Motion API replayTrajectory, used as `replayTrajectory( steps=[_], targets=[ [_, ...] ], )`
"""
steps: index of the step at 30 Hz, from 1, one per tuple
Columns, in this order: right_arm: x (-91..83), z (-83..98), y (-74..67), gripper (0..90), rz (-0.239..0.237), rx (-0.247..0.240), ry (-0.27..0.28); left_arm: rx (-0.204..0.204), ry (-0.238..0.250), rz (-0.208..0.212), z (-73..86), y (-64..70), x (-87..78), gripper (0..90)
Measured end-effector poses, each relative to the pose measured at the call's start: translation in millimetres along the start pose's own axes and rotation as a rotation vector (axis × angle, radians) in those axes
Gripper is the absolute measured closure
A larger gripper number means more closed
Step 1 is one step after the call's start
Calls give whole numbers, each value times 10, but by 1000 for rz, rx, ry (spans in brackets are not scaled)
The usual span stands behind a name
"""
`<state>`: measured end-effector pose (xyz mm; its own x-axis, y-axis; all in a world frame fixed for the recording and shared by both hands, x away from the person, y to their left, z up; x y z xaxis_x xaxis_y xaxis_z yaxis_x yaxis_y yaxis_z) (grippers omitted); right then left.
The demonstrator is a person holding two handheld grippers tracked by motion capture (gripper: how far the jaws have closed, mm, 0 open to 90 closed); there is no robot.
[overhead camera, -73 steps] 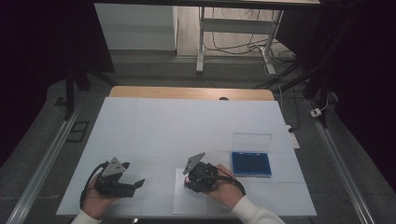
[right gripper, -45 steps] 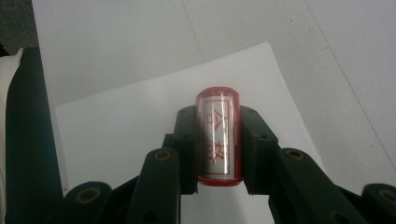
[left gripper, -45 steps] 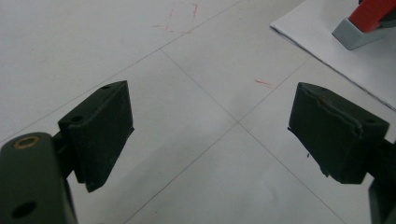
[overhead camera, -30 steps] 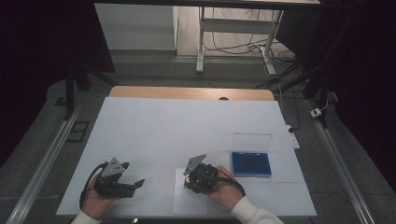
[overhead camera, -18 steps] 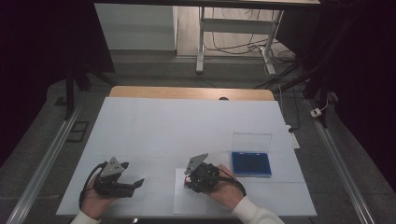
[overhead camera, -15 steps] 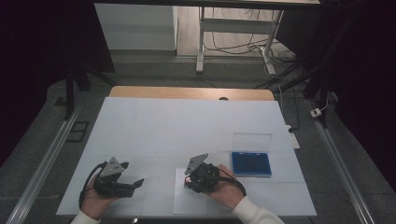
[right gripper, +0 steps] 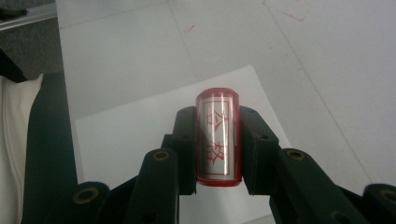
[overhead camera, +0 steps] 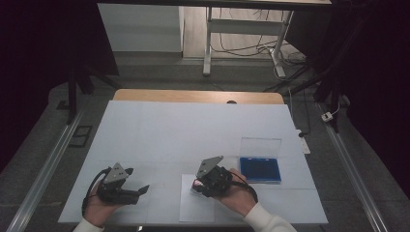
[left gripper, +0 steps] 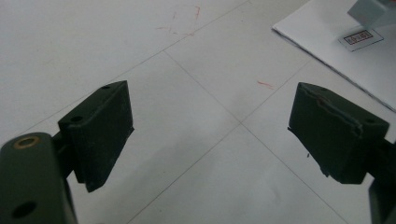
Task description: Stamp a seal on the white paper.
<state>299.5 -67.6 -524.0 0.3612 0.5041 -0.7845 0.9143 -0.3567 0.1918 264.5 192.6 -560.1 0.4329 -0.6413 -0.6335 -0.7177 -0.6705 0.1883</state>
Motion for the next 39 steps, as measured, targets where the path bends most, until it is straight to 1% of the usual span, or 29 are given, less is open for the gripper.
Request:
replayTrajectory(
  steps=[5, 12, 14, 16, 17, 18, 21, 23, 24, 25, 26, 34, 39],
  targets=[
    [-83, -11, 55, 700, 0, 20, 24, -1, 0, 0, 1, 0, 1, 136],
    [-134, -9, 98, 700, 1, 40, 45, -1, 1, -1, 1, -1, 0, 136],
    [-149, -5, 121, 700, 1, 51, 52, -2, 1, 0, 1, -2, 0, 136],
    [-172, 0, 149, 700, -4, 74, 67, 0, 1, -1, 1, -4, -4, 136],
    [-172, 0, 149, 700, -4, 74, 67, 0, 1, -1, 1, -4, -4, 136],
    [-195, 7, 178, 700, -3, 90, 78, -2, 2, 0, 1, -6, -6, 136],
    [-228, 18, 216, 700, 2, 108, 91, -1, 1, -1, 2, -7, -5, 136],
    [-240, 23, 229, 700, 4, 112, 95, -1, 2, -1, 2, -6, -5, 136],
    [-270, 36, 263, 700, 12, 115, 104, -2, 3, 0, 1, -6, -8, 136],
    [-270, 36, 263, 700, 12, 115, 104, -2, 3, 0, 1, -6, -8, 136],
    [-302, 51, 293, 700, 20, 126, 110, -3, 5, -1, 2, -7, -9, 136],
    [-403, 106, 411, 700, 41, 163, 135, -2, 2, -3, 3, -13, -7, 136],
    [-462, 155, 468, 700, 58, 180, 137, -1, 0, -4, 3, -11, -3, 136]
  ],
)
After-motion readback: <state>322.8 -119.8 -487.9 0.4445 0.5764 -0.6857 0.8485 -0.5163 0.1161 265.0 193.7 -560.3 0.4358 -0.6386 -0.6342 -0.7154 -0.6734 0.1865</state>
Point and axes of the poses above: each handheld gripper's, and its own axes: x roughly forward along the jaws, z roughly out of its underside, y roughly to its right, the point moved 6 cm from there along x, roughly forward along the jaws, and after that the axes turned 11 degrees about z, right-handed, at the moved point
